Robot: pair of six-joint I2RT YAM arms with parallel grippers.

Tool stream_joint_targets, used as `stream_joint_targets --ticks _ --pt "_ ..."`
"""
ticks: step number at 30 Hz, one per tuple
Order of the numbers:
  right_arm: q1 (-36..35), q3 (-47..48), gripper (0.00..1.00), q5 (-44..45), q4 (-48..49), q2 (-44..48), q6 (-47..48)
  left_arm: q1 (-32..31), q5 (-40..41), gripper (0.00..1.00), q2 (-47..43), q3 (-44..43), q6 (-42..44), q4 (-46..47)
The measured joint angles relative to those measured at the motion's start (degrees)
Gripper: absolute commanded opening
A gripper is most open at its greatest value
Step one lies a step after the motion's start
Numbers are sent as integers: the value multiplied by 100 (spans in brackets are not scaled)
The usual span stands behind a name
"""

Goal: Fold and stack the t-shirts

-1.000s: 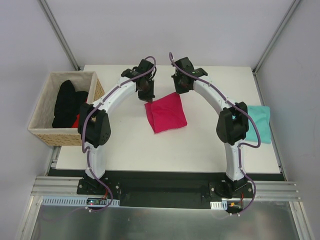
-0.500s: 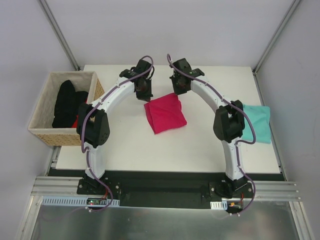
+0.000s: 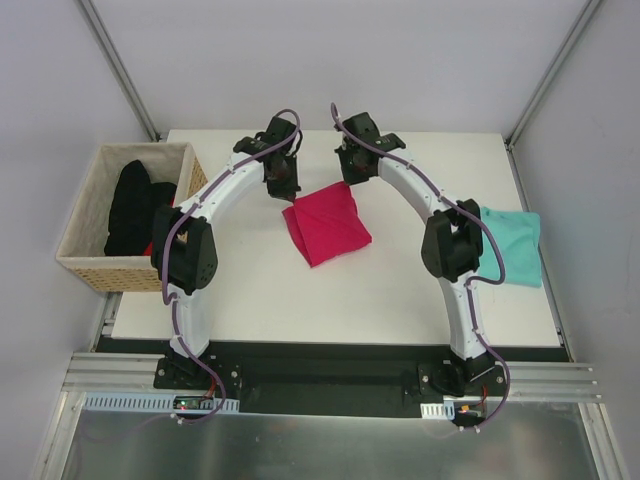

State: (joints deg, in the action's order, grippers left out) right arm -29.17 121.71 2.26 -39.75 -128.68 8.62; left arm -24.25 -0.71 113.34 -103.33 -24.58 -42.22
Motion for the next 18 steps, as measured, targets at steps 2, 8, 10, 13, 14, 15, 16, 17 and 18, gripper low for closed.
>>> stream_joint_targets --ticks 2,8,10,13,14,15,16,17,18 --pt "0 -2 1 -33 4 -42 0 0 0 0 0 0 0 0" --pt "11 -66 18 -127 4 -109 -11 11 0 0 0 11 -15 0" --pt "15 -66 31 -144 2 -136 -33 35 -2 9 0 20 -20 -4" --pt "31 -66 40 -146 -7 -149 -55 74 0 27 0 31 -24 -4" --pt "37 -66 45 -146 -9 -149 -46 87 0 30 0 42 -57 -2" --pt "46 -66 47 -146 -9 -149 -59 109 0 42 0 50 -74 -4" --pt "52 -66 47 -144 -9 -149 -55 111 0 43 0 68 -79 -2" --pt "57 -66 48 -144 -9 -149 -57 114 4 42 0 85 -85 -11" --pt "59 -66 50 -144 -9 -149 -52 116 4 42 0 98 -114 -9"
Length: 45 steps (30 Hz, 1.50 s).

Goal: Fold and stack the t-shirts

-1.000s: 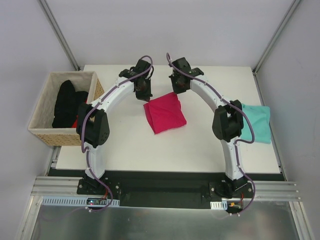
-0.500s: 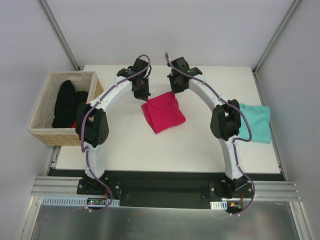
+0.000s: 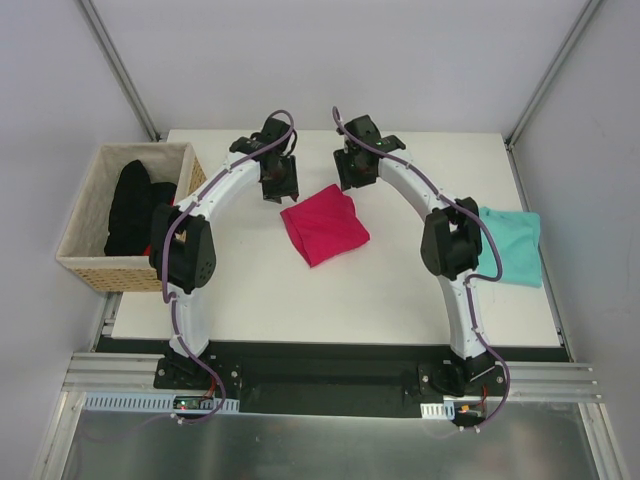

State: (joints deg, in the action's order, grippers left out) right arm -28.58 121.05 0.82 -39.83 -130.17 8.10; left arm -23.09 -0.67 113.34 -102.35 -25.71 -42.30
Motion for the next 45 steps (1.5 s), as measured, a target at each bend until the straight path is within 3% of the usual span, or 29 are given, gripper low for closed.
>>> stream_joint_targets --ticks 10,14,18,19,23,25,29,34,45 --pt "72 -35 52 221 17 13 9 31 -42 43 2 11 -42 2" --pt "111 -282 30 520 -9 164 17 31 -190 28 -28 94 -42 4" --pt "140 -570 26 894 -57 601 17 31 -295 23 -236 216 0 -39" --pt "146 -636 27 984 -70 767 20 31 -326 23 -321 225 28 -37" --pt "166 -859 48 1360 -72 1513 87 31 -387 23 -800 262 203 -42" --pt "175 -975 54 1530 -70 1963 151 31 -385 21 -1163 323 289 -57" --pt "232 -1051 54 1812 -85 2736 234 31 -352 27 -1998 518 522 -87" --pt "299 -911 55 1976 -280 3038 214 31 -299 36 -2649 616 684 -225" --pt "289 -1705 54 1631 -437 3095 -286 31 -83 37 -2809 846 881 -669"
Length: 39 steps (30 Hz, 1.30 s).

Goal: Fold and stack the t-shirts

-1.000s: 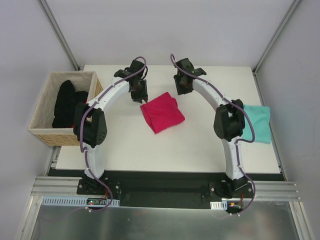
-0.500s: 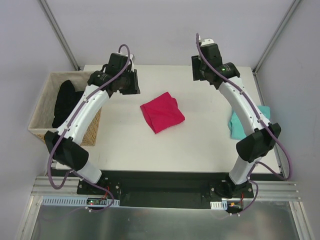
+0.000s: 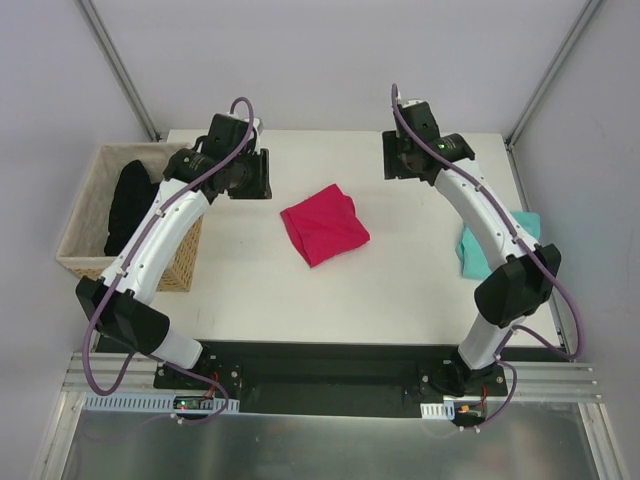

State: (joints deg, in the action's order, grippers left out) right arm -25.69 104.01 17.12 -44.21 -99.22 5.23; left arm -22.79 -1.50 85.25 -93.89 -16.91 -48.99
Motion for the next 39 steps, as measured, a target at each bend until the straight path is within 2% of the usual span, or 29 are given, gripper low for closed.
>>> stream_joint_targets --ticks 6,7,9,10,12,13,17,28,39 --pt "-83 -103 43 -306 76 -258 -271 0 120 37 0 -144 4 -48" --pt "-116 -175 33 -332 96 -304 -299 0 149 37 0 -153 7 -50" --pt "-199 -365 23 -402 136 -391 -350 0 175 37 0 -155 7 -63" --pt "-245 -483 11 -437 157 -428 -374 0 179 36 0 -155 7 -81" --pt "-313 -726 6 -509 210 -479 -380 0 179 36 0 -155 7 -105" --pt "-354 -852 1 -599 197 -525 -426 0 179 33 0 -160 7 -105" --pt "-420 -914 1 -752 175 -804 -455 0 214 30 0 -199 0 -107" --pt "-424 -1628 1 -1152 699 -846 -741 0 221 31 0 -227 -28 -109" --pt "-343 -1703 1 -1491 1147 -1250 -931 0 219 29 0 -229 -46 -205"
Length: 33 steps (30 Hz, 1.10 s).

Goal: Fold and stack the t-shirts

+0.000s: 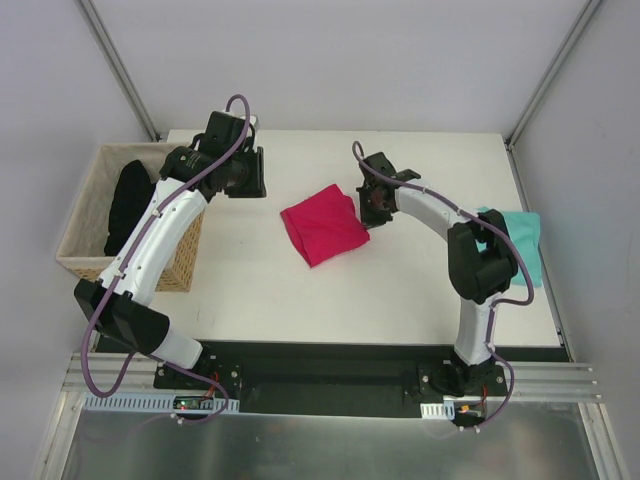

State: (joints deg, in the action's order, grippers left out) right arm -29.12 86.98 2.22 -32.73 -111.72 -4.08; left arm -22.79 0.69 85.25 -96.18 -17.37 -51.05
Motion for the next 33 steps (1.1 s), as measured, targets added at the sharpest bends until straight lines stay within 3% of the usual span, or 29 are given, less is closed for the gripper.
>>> stream_joint_targets --ticks 11,21,33 --pt "367 -83 1 -164 149 -157 -2 0 0 27 133 -122 -57 -133" --pt "372 -837 1 -361 415 -146 -131 0 0 26 321 -149 -129 -199" --pt "361 -977 1 -350 522 -39 -190 0 2 26 299 -149 -131 -199"
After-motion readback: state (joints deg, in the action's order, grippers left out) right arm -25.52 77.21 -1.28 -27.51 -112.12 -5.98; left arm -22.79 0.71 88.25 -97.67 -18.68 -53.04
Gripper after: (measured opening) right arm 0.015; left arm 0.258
